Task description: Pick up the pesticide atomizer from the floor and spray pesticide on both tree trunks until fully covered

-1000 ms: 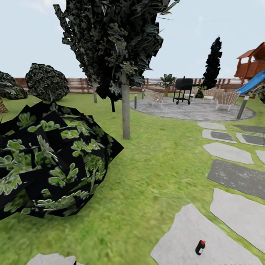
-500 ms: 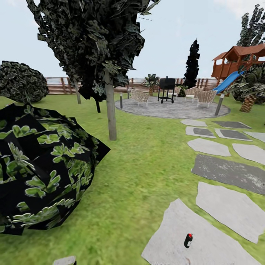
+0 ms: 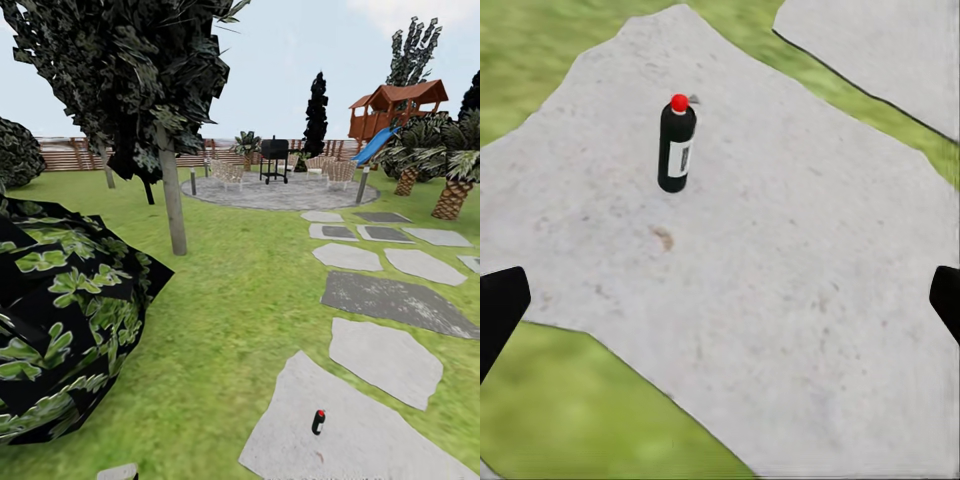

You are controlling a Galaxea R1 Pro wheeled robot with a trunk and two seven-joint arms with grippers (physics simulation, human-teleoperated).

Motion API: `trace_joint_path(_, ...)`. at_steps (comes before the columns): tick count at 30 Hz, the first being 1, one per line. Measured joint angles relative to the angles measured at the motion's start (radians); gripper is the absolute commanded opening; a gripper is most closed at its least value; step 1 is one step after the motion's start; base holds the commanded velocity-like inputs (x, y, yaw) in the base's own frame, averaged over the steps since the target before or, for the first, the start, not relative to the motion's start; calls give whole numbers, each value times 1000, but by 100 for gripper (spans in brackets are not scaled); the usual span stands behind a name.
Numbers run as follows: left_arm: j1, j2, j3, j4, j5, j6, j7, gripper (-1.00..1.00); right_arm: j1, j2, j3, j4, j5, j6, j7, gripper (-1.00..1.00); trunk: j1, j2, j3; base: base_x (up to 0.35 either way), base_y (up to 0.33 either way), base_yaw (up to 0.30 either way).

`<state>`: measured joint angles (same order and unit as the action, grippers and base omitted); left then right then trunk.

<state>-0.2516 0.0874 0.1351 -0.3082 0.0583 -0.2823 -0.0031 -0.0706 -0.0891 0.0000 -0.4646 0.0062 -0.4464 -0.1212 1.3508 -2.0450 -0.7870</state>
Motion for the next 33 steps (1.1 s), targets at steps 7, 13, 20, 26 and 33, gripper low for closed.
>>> trace_joint_path(7, 0, 0, 0, 0, 0, 0, 0, 100, 0, 0, 0, 0, 0, 0, 0, 100, 0, 0, 0, 0, 0, -265)
trace_joint_path(13, 0, 0, 0, 0, 0, 0, 0, 100, 0, 0, 0, 0, 0, 0, 0, 100, 0, 0, 0, 0, 0, -265)
trace_joint_path(20, 0, 0, 0, 0, 0, 0, 0, 100, 0, 0, 0, 0, 0, 0, 0, 100, 0, 0, 0, 0, 0, -265)
trace_joint_path(26, 0, 0, 0, 0, 0, 0, 0, 100, 0, 0, 0, 0, 0, 0, 0, 100, 0, 0, 0, 0, 0, -265)
trace_joint_path(33, 0, 0, 0, 0, 0, 0, 0, 100, 0, 0, 0, 0, 0, 0, 0, 100, 0, 0, 0, 0, 0, -265)
